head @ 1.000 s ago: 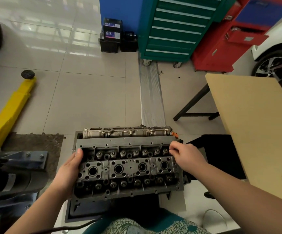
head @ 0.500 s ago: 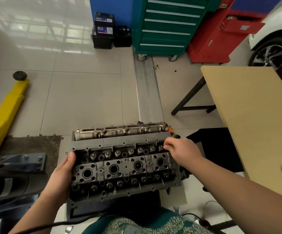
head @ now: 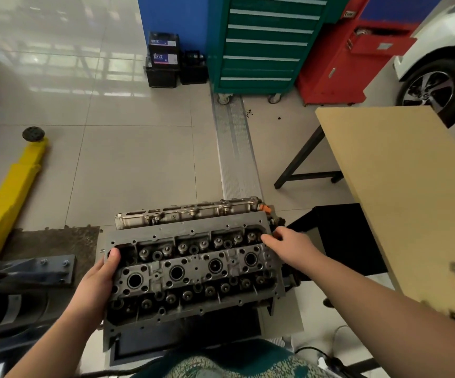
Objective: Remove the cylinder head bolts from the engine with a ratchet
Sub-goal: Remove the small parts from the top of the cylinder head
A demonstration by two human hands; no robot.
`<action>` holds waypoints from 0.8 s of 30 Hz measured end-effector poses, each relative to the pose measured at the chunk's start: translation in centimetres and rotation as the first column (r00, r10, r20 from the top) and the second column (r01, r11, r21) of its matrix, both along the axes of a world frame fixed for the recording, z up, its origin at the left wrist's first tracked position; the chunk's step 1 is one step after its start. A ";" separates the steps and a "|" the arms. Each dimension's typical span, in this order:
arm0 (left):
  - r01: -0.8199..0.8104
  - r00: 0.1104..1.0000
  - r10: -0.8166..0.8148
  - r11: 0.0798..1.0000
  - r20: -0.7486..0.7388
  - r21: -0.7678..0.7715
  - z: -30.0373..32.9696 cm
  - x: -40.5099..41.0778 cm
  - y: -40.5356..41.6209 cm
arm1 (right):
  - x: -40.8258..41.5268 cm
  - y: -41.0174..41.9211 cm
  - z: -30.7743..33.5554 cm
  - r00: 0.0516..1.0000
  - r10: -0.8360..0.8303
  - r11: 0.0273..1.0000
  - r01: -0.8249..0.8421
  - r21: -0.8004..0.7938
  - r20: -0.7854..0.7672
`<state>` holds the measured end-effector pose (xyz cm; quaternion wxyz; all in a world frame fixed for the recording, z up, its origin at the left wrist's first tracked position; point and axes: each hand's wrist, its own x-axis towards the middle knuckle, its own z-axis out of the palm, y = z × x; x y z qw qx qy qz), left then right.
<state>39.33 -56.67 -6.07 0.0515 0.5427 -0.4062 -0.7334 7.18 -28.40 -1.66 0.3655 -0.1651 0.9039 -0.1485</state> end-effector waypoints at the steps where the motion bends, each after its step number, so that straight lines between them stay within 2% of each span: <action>1: 0.003 1.000 -0.003 1.000 0.007 -0.008 0.1 0.0 0.0 | -0.4 -0.3 0.1 0.997 0.054 0.996 -0.057 0.071 0.048; 3: 0.004 1.000 -0.003 1.000 0.026 -0.016 0.3 -0.2 0.1 | -1.2 -0.9 0.4 0.988 0.099 0.984 -0.115 0.137 0.116; 6: -0.010 0.999 0.009 1.000 0.042 0.009 0.8 -0.4 0.5 | -2.0 -1.0 0.4 0.969 0.110 0.985 -0.136 0.106 0.222; 8: -0.011 0.998 0.010 1.000 0.063 0.012 1.1 -0.4 0.5 | -2.0 -0.9 0.1 0.967 0.108 0.989 -0.128 0.071 0.232; 13: 0.020 0.978 -0.003 0.997 0.209 -0.078 2.2 -0.4 0.6 | -1.5 -0.6 0.2 0.980 0.121 0.990 -0.131 0.056 0.158; 16: 0.049 0.947 -0.017 0.995 0.321 -0.091 2.8 -0.7 0.7 | -1.2 -0.9 0.7 0.983 0.183 0.978 -0.185 0.100 0.024; 18: 0.160 0.922 -0.073 0.967 0.381 -0.200 3.1 -0.5 0.9 | -0.9 -1.1 0.8 0.975 0.212 0.972 -0.204 0.117 -0.060; 21: 0.389 0.879 -0.178 0.804 0.442 -0.450 4.7 -0.6 1.2 | -0.5 -0.4 0.9 0.981 0.181 0.982 -0.176 0.073 -0.074; 23: 0.473 0.845 -0.109 0.609 0.524 -0.636 6.5 -2.8 2.9 | -0.4 0.3 1.2 0.989 0.131 0.991 -0.132 -0.007 -0.069; 24: 0.489 0.856 -0.108 0.490 0.506 -0.721 7.5 -4.9 4.6 | -0.2 0.6 1.5 0.992 0.106 0.992 -0.110 -0.058 -0.065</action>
